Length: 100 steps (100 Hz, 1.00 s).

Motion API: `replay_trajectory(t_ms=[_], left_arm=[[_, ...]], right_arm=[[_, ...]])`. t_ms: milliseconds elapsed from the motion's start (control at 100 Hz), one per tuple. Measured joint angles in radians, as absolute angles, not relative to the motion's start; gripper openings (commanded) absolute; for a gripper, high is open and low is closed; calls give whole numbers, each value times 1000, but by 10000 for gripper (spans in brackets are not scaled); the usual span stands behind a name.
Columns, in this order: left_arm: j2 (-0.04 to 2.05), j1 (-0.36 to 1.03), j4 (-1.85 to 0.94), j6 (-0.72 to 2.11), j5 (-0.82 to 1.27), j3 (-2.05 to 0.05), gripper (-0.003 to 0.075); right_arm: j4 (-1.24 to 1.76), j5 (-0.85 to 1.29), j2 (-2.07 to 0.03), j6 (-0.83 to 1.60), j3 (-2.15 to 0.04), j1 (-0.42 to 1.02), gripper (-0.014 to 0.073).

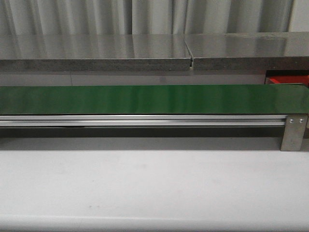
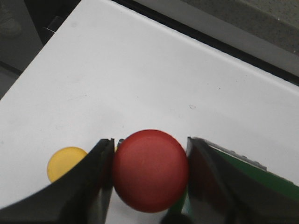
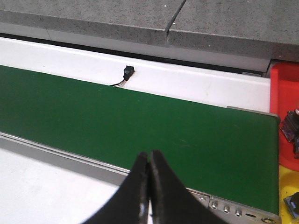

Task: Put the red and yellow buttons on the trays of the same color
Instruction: 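Set the red button on the belt start and open the left gripper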

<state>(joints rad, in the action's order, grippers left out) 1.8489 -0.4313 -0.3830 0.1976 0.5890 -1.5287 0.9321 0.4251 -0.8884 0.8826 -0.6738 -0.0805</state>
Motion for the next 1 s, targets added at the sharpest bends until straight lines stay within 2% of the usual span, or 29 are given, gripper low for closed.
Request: replay_trajectory(t_ms=[270,630,730,850,910,1000], left_arm=[[1696,-362,-392,204,484,-1307,189],[1689,-298,-397,206,423,-1187,197],[1689,-297,-397,206,419,-1182,295],[1689,-297,-397,206,415,-1182,512],[1689,-297,-397,206,415,-1182,557],[1689,-297,-405,206,415,-1182,552]], right_arm=[[932,425,-888,880,-674,-80,-76],[932,425,-888,880,-674,-80,-76],[932,425,-888,883,-674,-80,-76],[932,425,-888,883,-674,-80,-76],[932,425,-888,883,-674,-80,-76],[932,425,-888,883,-674,-80,-76]])
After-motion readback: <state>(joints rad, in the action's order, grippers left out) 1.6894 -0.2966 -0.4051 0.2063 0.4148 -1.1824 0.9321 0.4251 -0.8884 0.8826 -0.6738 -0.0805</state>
